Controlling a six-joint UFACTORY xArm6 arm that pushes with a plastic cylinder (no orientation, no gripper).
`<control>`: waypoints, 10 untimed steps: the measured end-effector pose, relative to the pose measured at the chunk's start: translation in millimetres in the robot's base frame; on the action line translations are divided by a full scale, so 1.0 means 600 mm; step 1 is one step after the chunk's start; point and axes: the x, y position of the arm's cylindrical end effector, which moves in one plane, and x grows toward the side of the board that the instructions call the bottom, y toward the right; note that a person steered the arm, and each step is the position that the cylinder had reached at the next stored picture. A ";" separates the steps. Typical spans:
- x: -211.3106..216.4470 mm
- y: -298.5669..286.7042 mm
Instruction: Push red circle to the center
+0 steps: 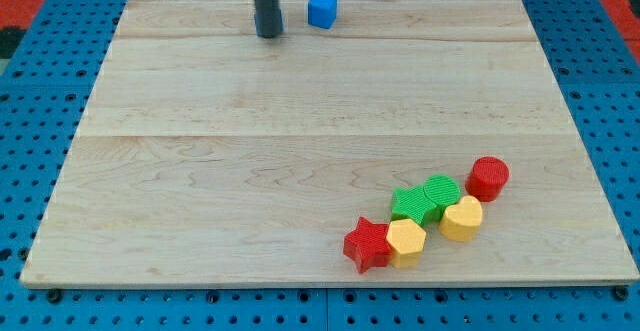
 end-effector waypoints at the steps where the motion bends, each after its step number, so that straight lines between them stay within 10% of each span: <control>1: 0.037 -0.006; 5: 0.407 0.595; 7: 0.306 0.373; 8: 0.296 0.527; 9: 0.452 0.624; 10: 0.499 0.518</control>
